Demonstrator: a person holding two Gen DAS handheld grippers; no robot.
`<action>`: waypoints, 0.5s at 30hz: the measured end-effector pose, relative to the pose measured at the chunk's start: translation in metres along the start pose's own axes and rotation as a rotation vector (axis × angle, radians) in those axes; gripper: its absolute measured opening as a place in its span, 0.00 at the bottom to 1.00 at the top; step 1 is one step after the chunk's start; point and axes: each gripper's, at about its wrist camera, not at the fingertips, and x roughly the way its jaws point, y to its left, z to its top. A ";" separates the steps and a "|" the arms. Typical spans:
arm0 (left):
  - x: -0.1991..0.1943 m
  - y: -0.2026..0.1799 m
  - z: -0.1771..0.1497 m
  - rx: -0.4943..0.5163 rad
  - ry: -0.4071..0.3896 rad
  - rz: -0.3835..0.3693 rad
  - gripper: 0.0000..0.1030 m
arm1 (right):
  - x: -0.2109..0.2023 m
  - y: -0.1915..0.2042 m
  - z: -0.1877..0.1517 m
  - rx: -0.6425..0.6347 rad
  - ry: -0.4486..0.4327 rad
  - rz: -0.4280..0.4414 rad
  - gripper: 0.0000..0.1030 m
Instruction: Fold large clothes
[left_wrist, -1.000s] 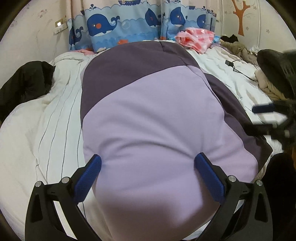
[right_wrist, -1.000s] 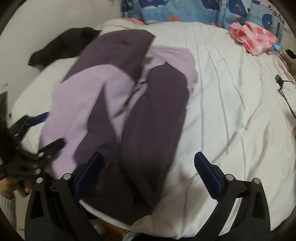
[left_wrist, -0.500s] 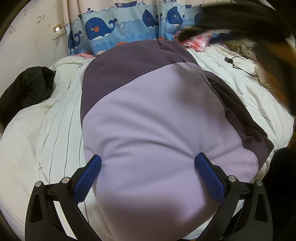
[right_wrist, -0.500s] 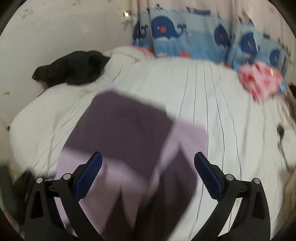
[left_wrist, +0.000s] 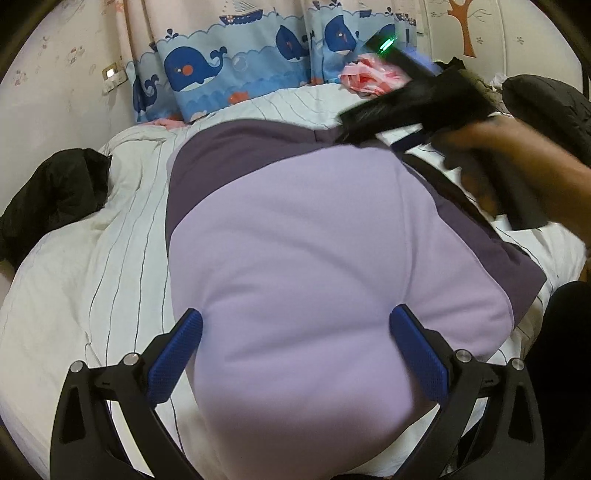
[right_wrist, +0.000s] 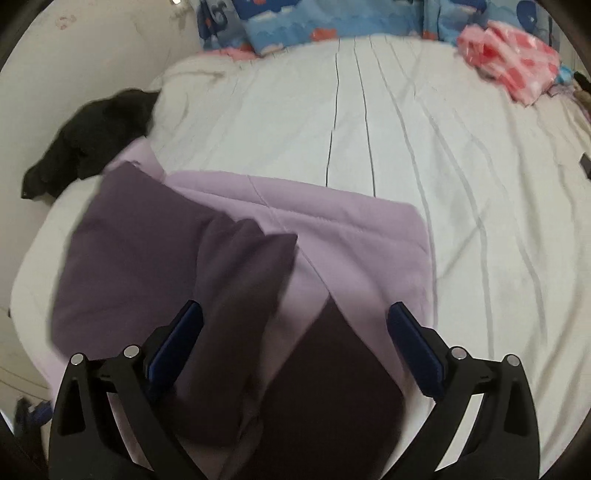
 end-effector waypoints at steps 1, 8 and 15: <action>0.000 0.000 0.001 -0.005 0.001 -0.001 0.95 | -0.012 0.002 -0.007 -0.008 -0.019 0.015 0.93; 0.002 0.003 0.004 -0.009 0.002 0.001 0.95 | -0.045 0.028 -0.112 -0.172 0.044 -0.052 0.93; 0.003 -0.017 0.003 0.057 0.018 0.081 0.95 | -0.037 0.014 -0.120 -0.069 0.059 0.004 0.93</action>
